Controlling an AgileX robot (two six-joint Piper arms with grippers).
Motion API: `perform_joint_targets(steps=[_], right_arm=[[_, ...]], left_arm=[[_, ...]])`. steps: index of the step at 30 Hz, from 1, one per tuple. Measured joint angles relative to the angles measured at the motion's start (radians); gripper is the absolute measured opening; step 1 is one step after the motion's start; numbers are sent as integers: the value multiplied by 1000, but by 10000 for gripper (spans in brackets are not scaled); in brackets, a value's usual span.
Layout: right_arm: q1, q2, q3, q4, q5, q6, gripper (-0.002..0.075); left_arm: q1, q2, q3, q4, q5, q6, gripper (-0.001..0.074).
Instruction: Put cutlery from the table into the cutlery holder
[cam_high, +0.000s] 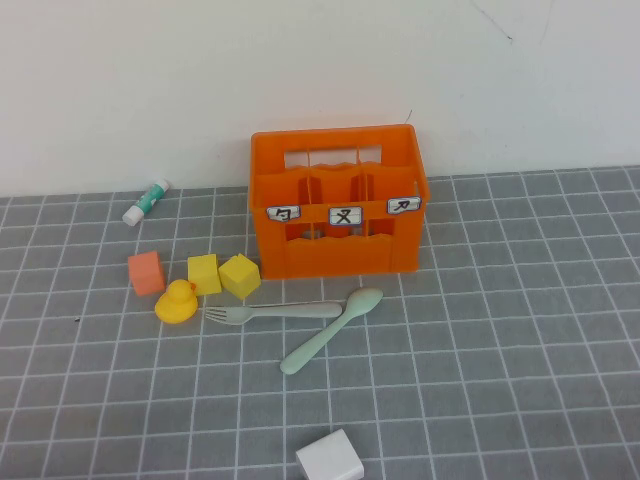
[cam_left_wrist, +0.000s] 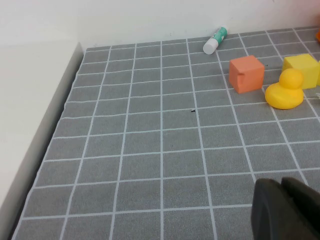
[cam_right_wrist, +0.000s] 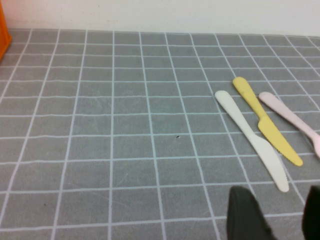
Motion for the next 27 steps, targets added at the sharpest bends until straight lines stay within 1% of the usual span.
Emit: perform_joint_targets(steps=[16, 27], right_arm=[[0, 0, 0, 0, 0, 0, 256], [0, 0, 0, 0, 0, 0, 256]], left_arm=[[0, 0, 0, -13, 0, 0, -1], [0, 0, 0, -236, -5, 0, -1]])
